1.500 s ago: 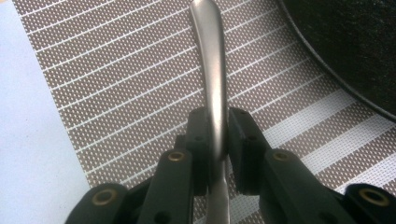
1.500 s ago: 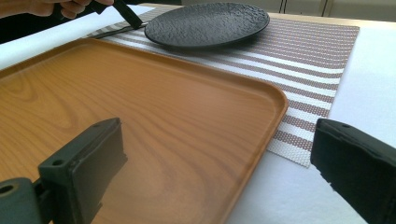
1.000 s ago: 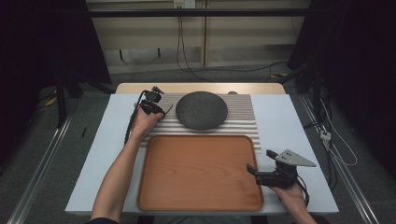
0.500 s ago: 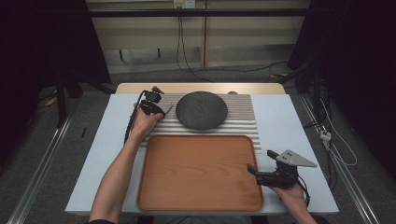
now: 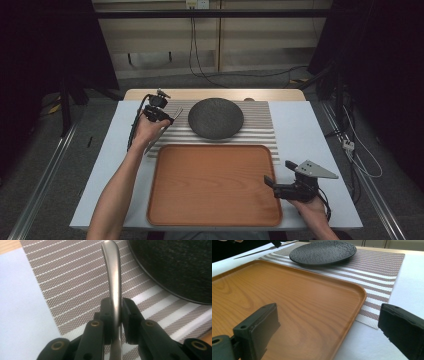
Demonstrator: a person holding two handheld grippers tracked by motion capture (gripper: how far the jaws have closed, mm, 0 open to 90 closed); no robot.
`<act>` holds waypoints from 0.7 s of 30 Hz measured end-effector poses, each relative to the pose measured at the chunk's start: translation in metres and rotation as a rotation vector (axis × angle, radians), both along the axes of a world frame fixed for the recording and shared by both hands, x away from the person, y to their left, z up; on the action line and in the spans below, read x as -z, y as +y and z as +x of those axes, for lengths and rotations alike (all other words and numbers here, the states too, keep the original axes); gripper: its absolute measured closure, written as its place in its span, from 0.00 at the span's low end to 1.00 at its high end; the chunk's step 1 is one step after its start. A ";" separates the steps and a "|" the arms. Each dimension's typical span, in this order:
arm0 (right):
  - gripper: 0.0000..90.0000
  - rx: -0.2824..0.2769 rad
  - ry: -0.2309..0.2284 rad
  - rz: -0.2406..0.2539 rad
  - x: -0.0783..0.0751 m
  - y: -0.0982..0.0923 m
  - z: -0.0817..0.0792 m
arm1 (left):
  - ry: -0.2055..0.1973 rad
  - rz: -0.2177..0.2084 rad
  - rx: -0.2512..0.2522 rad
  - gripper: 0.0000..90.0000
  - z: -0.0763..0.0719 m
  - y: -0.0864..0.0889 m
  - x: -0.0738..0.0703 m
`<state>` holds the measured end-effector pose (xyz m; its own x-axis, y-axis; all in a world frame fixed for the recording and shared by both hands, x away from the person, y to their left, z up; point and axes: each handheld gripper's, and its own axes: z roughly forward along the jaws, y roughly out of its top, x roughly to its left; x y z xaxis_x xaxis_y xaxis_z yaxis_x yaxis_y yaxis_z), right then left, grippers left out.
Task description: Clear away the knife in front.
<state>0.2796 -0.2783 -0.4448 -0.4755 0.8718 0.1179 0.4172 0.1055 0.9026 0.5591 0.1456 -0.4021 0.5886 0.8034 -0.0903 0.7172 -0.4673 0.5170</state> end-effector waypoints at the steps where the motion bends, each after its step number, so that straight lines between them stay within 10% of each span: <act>1: 0.03 0.000 0.000 -0.001 0.000 0.000 0.000 | -0.005 0.005 0.004 0.89 -0.001 0.000 -0.002; 21: 0.03 -0.002 -0.002 -0.002 0.000 0.001 -0.001 | -0.065 -0.001 0.097 0.89 -0.047 -0.012 -0.035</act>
